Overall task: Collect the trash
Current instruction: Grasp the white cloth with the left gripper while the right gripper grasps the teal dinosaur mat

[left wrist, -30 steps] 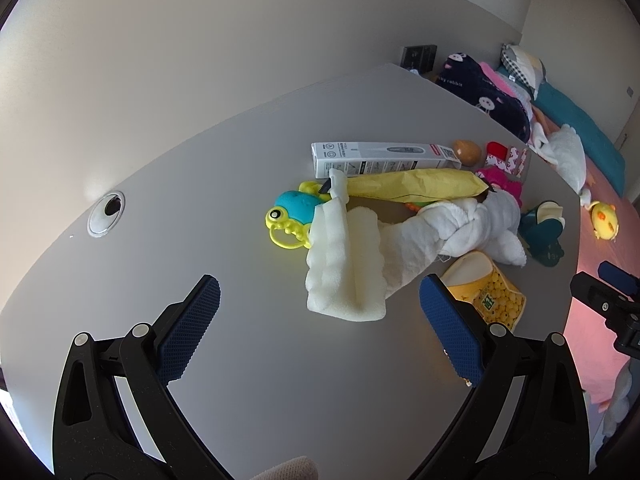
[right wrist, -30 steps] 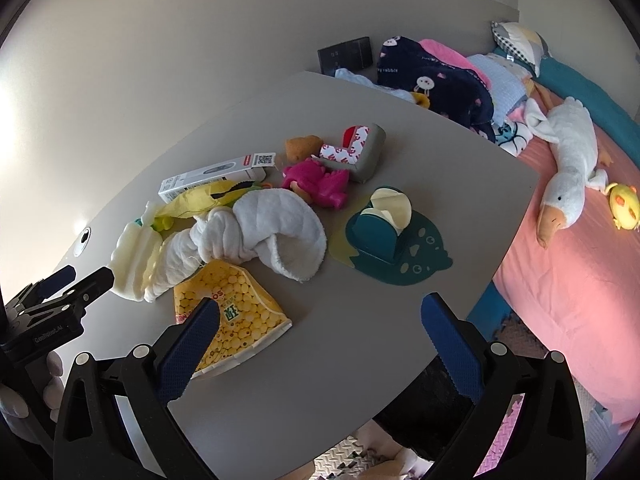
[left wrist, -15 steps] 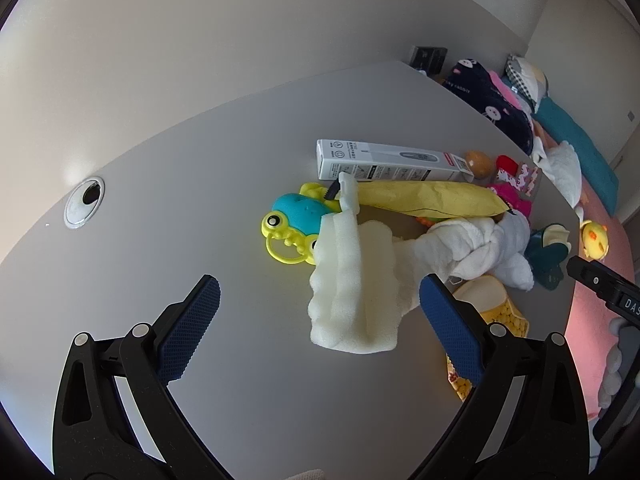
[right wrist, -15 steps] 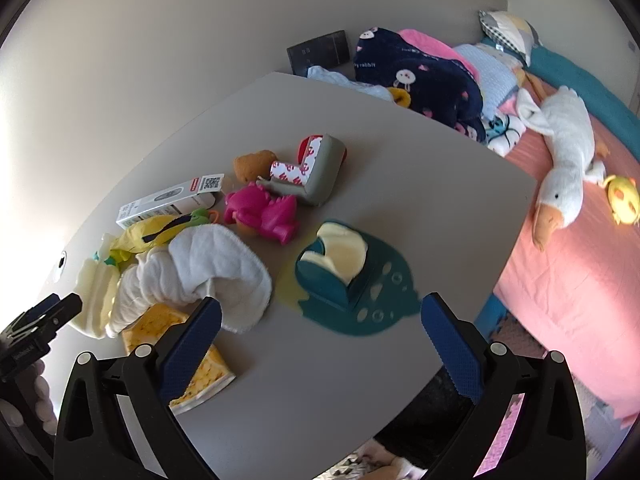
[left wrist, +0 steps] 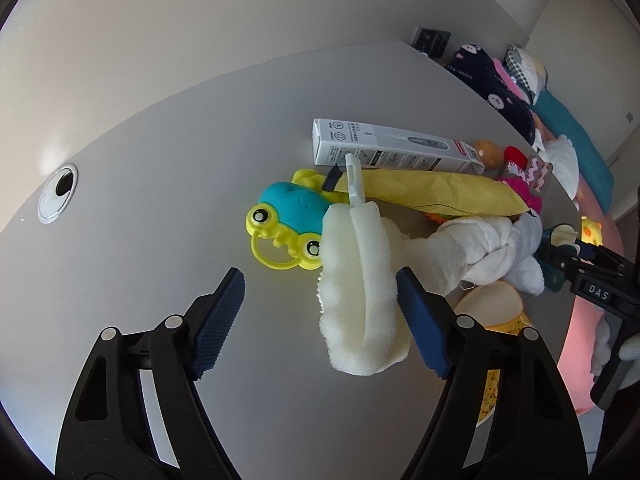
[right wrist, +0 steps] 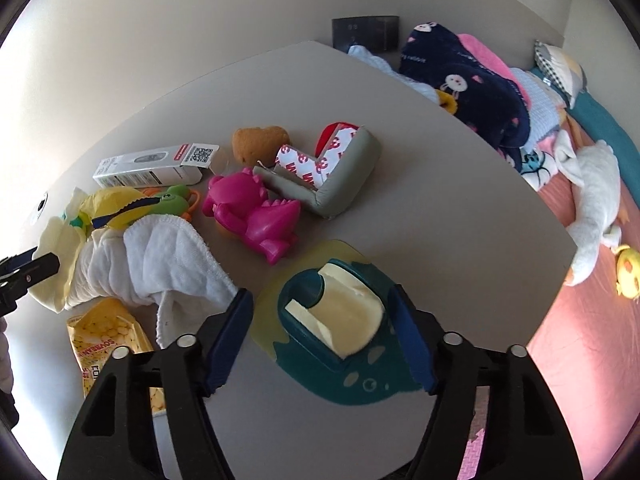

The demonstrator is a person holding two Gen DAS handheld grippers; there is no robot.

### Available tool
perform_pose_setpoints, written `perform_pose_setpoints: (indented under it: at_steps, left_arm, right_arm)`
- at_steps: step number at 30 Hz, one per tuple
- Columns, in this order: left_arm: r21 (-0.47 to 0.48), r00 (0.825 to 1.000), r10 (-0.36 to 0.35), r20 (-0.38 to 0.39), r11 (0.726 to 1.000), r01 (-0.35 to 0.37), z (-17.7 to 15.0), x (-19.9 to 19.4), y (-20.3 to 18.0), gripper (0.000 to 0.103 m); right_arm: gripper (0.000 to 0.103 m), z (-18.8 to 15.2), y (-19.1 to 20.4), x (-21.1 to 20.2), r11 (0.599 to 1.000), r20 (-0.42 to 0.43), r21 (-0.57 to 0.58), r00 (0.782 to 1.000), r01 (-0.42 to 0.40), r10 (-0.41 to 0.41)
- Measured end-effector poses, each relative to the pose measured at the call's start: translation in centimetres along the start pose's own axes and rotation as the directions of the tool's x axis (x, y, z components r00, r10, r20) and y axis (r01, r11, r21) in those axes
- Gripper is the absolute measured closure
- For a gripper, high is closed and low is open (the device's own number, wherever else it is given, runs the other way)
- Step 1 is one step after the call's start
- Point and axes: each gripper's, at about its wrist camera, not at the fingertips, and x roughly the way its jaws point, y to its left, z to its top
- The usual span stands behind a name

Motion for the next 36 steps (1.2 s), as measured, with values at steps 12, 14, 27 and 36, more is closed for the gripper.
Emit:
perform_pose_setpoints:
  at_steps: [12, 14, 27, 36]
  left_arm:
    - [0.062, 0.997, -0.011, 0.072, 0.998, 0.007, 0.6, -0.3, -1.4, 0.08]
    - [0.063, 0.996, -0.018, 0.09, 0.998, 0.013, 0.7, -0.8, -1.5, 0.081]
    - [0.097, 0.986, -0.061, 0.155, 0.994, 0.046, 0.3, -4.5, -2.3, 0.081]
    - [0.194, 0.979, -0.13, 0.159, 0.976, 0.098, -0.5, -6.1, -5.5, 0.081]
  right_arm:
    - [0.051, -0.1, -0.6, 0.4, 0.997, 0.003, 0.037, 0.998, -0.069, 0.069]
    - [0.051, -0.1, -0.9, -0.1, 0.996, 0.012, 0.064, 0.998, -0.068, 0.068]
    - [0.051, -1.5, -1.7, -4.6, 0.99, 0.077, 0.128, 0.996, -0.053, 0.043]
    - [0.051, -3.9, -3.1, -7.3, 0.984, 0.105, 0.178, 0.994, -0.033, 0.014]
